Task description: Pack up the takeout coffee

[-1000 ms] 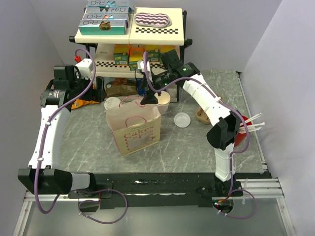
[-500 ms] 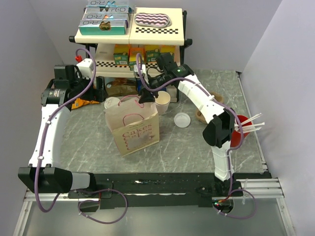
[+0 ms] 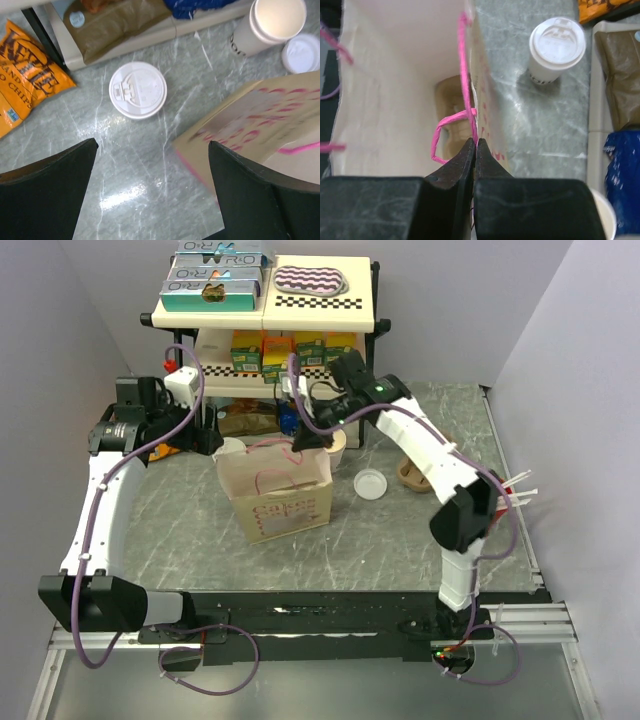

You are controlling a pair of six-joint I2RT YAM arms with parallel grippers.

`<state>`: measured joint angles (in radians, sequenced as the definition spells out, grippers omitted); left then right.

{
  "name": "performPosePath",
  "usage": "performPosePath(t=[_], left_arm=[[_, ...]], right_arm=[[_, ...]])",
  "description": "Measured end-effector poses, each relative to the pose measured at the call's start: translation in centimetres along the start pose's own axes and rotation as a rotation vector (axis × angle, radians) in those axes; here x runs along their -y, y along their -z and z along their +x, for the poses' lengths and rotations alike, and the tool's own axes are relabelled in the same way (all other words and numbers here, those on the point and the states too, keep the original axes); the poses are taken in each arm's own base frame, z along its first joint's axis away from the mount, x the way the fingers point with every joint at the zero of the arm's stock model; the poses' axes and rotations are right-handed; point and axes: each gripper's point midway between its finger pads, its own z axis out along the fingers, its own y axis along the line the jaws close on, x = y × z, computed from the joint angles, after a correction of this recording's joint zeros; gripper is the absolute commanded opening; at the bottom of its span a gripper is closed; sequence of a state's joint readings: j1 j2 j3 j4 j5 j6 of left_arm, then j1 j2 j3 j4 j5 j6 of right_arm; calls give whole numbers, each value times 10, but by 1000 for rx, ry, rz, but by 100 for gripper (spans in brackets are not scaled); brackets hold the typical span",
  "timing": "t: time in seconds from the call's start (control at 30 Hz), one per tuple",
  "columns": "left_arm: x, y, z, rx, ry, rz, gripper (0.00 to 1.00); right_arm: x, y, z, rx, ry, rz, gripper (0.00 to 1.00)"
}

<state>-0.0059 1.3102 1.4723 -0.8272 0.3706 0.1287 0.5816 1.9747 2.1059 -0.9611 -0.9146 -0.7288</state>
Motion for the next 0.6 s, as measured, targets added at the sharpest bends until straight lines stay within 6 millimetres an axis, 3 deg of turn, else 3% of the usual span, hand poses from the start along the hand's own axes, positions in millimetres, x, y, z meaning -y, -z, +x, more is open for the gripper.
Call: performPosePath(t=[0.33, 0.6], left_arm=[[3, -29, 28, -112, -30, 11, 99], [-7, -82, 50, -256, -1, -10, 99]], right_arm=[[-84, 63, 19, -43, 21, 68, 0], [-107, 73, 45, -77, -31, 95, 0]])
